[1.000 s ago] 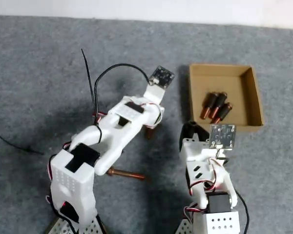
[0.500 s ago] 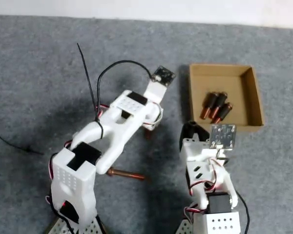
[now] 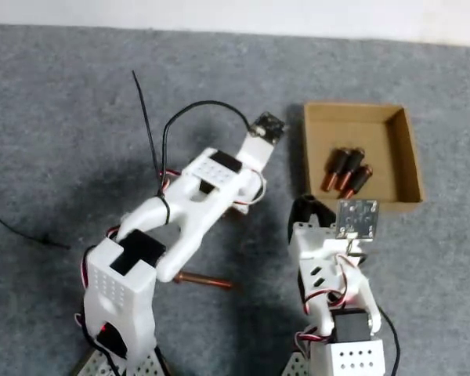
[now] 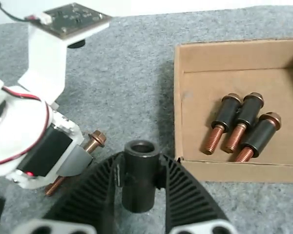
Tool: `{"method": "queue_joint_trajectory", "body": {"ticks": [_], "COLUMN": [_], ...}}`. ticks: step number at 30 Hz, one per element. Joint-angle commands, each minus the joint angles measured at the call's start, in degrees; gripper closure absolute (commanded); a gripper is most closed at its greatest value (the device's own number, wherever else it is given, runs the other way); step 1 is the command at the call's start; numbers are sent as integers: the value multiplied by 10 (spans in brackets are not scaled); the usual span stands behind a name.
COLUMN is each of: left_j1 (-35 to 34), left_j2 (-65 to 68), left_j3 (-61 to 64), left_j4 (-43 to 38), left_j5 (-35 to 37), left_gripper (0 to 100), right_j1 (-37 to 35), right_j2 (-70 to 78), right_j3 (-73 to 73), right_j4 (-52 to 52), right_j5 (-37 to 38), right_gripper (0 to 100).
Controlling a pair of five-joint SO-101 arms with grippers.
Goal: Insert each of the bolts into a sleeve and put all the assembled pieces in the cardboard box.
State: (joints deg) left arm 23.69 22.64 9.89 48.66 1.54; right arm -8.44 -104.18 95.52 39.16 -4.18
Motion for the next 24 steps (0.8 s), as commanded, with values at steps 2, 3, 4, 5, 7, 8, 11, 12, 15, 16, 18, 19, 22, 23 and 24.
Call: {"method": "queue_joint_trajectory", "body": {"ticks": [2, 3, 4, 5, 7, 8, 11, 12, 15, 16, 18, 19, 22, 23, 24], "left_j1": [1, 2, 2, 2, 2, 2, 2, 2, 2, 2, 2, 2, 2, 2, 2], "left_j2": [-29, -42, -57, -77, -125, -152, -244, -278, -385, -422, -494, -529, -627, -660, -692], "left_j3": [-10, -6, 3, 13, 44, 62, 135, 165, 263, 298, 366, 399, 486, 507, 526], "left_j4": [10, 11, 10, 9, 7, 3, -34, -52, -120, -146, -201, -230, -299, -313, -323], "left_j5": [4, 4, 5, 5, 5, 5, 5, 5, 5, 5, 5, 5, 5, 5, 5], "left_gripper": [995, 995, 995, 995, 995, 995, 995, 995, 995, 995, 995, 995, 995, 995, 995], "right_j1": [4, 4, 4, 4, 4, 2, 2, 1, 1, 1, 1, 1, -8, -18, -29], "right_j2": [-7, -7, -7, -7, -7, -7, -7, -7, -7, -7, -7, -7, -7, -7, -7], "right_j3": [8, 8, 8, 8, 8, 8, 8, 8, 8, 8, 9, 9, 9, 10, 12], "right_j4": [-20, -20, -20, -20, -21, -21, -21, -21, -22, -26, -44, -47, -47, -47, -47], "right_j5": [6, 6, 6, 6, 6, 6, 6, 6, 6, 6, 6, 6, 6, 6, 6], "right_gripper": [994, 994, 994, 994, 994, 994, 994, 994, 994, 994, 994, 994, 994, 994, 994]}}
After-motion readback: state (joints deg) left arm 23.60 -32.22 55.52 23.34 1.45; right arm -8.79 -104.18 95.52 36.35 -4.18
